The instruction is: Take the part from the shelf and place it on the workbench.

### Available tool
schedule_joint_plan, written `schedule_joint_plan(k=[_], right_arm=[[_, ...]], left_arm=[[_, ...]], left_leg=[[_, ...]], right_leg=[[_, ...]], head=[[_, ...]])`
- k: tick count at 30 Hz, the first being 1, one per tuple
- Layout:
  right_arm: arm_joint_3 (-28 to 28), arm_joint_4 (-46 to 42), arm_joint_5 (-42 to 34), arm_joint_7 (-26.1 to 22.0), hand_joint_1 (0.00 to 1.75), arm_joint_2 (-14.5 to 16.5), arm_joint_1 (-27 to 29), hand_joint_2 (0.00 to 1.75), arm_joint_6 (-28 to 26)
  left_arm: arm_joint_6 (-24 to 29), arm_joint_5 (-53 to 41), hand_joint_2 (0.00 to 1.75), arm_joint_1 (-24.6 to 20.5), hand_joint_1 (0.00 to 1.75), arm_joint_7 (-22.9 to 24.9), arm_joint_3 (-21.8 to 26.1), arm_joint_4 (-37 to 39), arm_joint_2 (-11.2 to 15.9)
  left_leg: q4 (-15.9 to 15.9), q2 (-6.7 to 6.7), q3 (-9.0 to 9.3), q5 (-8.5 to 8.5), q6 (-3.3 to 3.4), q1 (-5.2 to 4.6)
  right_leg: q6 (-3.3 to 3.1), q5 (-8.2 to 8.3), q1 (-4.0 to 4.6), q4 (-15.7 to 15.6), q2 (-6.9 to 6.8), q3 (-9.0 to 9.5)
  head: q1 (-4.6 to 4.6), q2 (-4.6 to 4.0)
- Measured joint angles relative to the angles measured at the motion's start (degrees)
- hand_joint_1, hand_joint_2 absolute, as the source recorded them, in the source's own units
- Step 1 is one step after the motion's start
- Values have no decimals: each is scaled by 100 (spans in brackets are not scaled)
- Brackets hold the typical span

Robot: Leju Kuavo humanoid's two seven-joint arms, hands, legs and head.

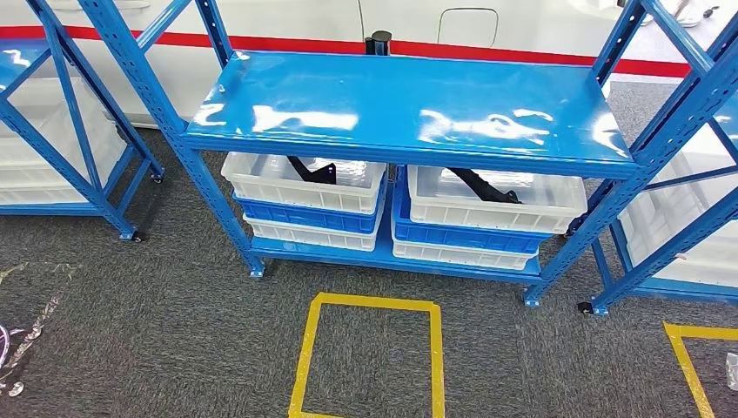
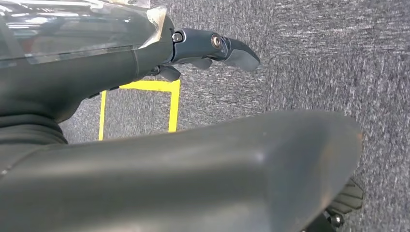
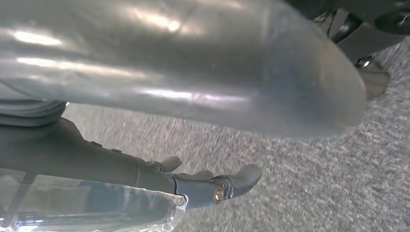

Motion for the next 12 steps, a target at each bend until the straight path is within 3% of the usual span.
schedule_joint_plan(k=[12], right_arm=[[-210,-321,-711,-285,0,-6,286,0,322]], left_arm=[[-410,1633,0,335,0,203,-1694,-293,243]], left_leg=[[-1,0,-2,-8,-1,1]], right_leg=[[-1,-4,0,0,0,-30]], head=[[0,0]])
